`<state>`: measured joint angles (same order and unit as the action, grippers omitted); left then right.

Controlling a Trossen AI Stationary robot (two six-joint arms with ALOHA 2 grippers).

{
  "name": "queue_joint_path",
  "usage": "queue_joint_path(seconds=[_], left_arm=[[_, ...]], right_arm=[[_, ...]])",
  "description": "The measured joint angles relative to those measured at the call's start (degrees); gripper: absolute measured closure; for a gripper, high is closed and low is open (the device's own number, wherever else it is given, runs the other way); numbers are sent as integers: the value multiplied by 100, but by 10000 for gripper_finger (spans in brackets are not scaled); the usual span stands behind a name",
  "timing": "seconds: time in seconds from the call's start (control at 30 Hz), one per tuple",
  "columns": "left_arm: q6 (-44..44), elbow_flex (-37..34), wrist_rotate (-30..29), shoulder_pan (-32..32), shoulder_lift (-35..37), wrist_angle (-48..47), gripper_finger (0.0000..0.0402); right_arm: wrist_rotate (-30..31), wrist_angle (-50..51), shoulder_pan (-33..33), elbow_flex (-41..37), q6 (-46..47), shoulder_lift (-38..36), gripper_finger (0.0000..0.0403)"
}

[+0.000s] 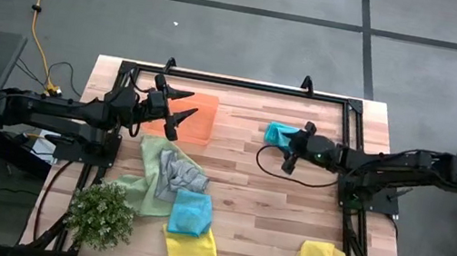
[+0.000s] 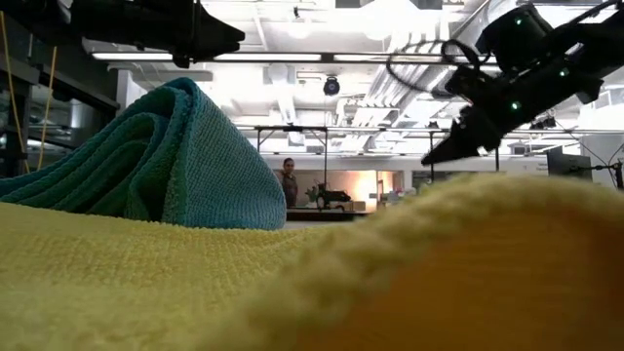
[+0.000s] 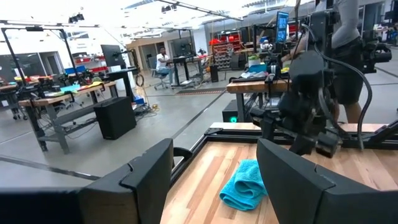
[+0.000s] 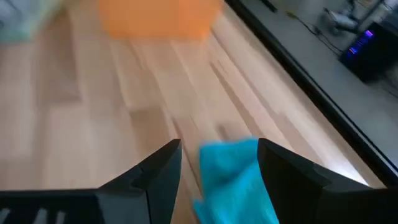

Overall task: Fold microfiber towels
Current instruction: Put the blue microfiber cloth into the orange bin

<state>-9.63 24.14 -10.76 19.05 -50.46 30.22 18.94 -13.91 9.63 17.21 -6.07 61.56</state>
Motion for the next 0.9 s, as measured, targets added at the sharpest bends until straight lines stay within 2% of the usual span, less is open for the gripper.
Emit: queue_joint_path(seconds=[0.1,0.3,0.73,0.9], left_arm=[[0,0,0,0,0,0,179],[0,0,-4,0,0,0,179],[-4,0,-15,0,0,0,179],[-109,0,-15,0,0,-1,179]], right_arm=[[188,357,-84,0,2,113,199],[39,657,-118,2,-113,584,199],[164,23,340,4,-1080,1722,199],[-131,-150,596,26,-1010,1981,199]])
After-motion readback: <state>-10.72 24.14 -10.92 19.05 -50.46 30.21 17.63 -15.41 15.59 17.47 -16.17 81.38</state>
